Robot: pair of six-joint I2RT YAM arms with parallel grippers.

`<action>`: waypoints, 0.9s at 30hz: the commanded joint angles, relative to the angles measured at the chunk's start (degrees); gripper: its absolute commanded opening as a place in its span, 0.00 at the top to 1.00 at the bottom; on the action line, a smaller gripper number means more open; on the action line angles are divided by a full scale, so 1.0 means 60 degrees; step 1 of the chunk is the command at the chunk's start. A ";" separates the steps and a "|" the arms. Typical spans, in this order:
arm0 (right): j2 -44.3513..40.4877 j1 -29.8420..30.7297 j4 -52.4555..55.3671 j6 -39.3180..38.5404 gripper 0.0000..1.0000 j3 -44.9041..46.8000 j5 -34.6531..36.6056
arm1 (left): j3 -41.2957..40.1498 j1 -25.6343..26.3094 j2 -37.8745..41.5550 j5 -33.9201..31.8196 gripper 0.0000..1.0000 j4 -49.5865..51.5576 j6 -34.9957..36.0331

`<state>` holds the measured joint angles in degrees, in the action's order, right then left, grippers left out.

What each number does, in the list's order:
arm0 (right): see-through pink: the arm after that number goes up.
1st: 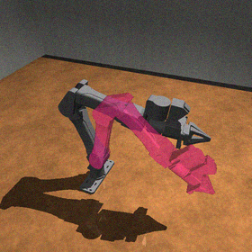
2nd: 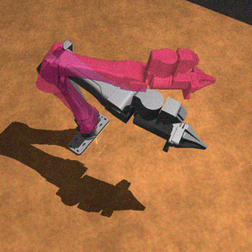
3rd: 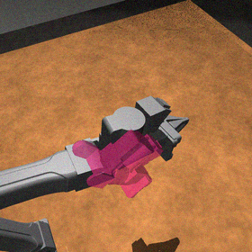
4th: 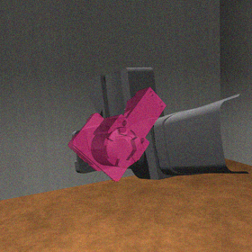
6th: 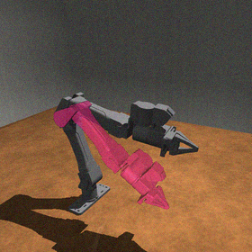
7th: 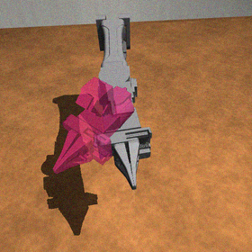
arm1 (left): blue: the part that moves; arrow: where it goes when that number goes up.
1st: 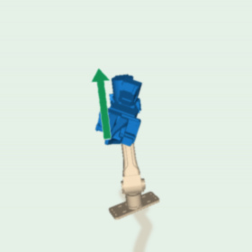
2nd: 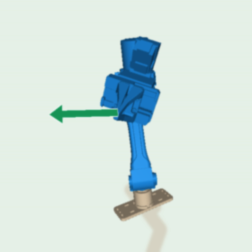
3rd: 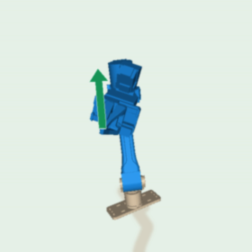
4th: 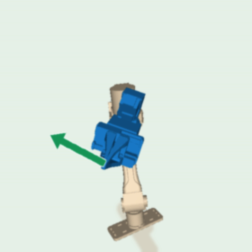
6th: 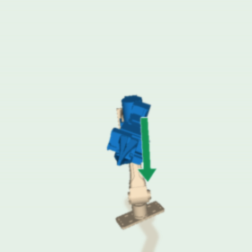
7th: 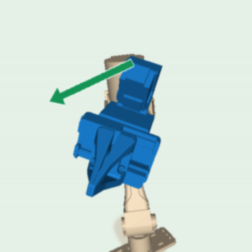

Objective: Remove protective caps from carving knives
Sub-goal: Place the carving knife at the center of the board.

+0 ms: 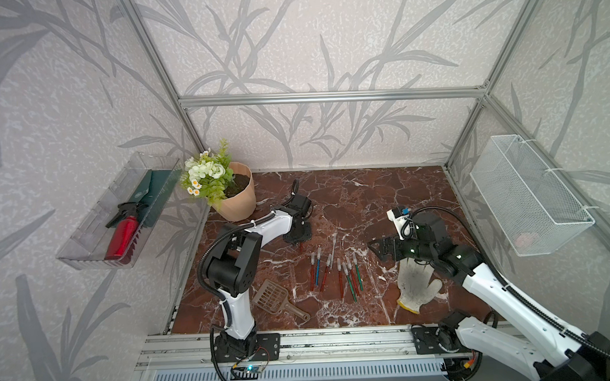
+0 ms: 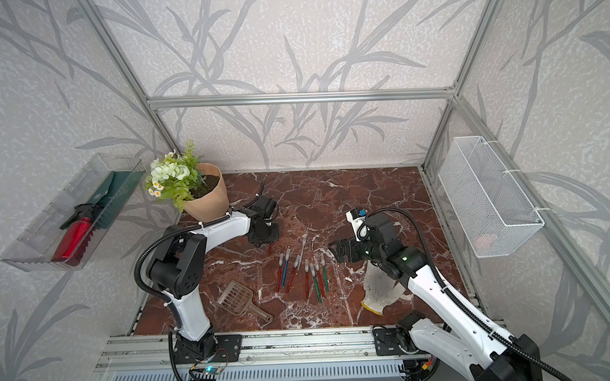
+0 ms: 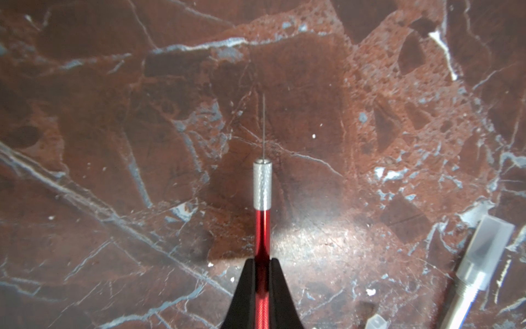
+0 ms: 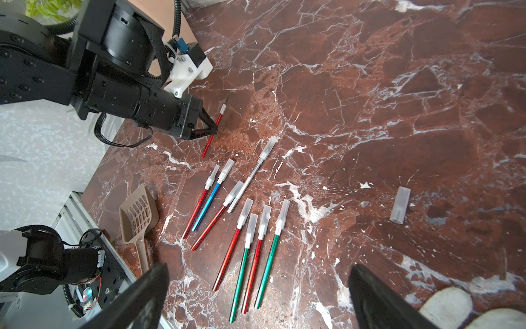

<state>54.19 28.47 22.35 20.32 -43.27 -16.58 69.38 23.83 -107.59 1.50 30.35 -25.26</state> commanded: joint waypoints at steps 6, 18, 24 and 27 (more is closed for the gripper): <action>-0.0155 0.0035 0.0156 -0.0265 0.01 -0.0072 -0.0240 | 0.0344 -0.0039 -0.0450 0.0130 0.89 0.0069 -0.0141; -0.0148 0.0045 0.0273 -0.0356 0.01 -0.0041 -0.0094 | 0.0374 -0.0048 -0.0586 0.0161 0.81 0.0014 -0.0258; -0.0141 0.0045 0.0287 -0.0355 0.01 -0.0011 -0.0079 | 0.0319 -0.0039 -0.0542 0.0146 0.80 0.0024 -0.0259; -0.0190 0.0038 0.0315 -0.0374 0.01 0.0032 -0.0086 | 0.0312 -0.0047 -0.0524 0.0146 0.80 0.0052 -0.0244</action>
<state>54.15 28.47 23.03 18.76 -43.27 -17.02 70.78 23.83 -109.84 2.66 29.30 -26.11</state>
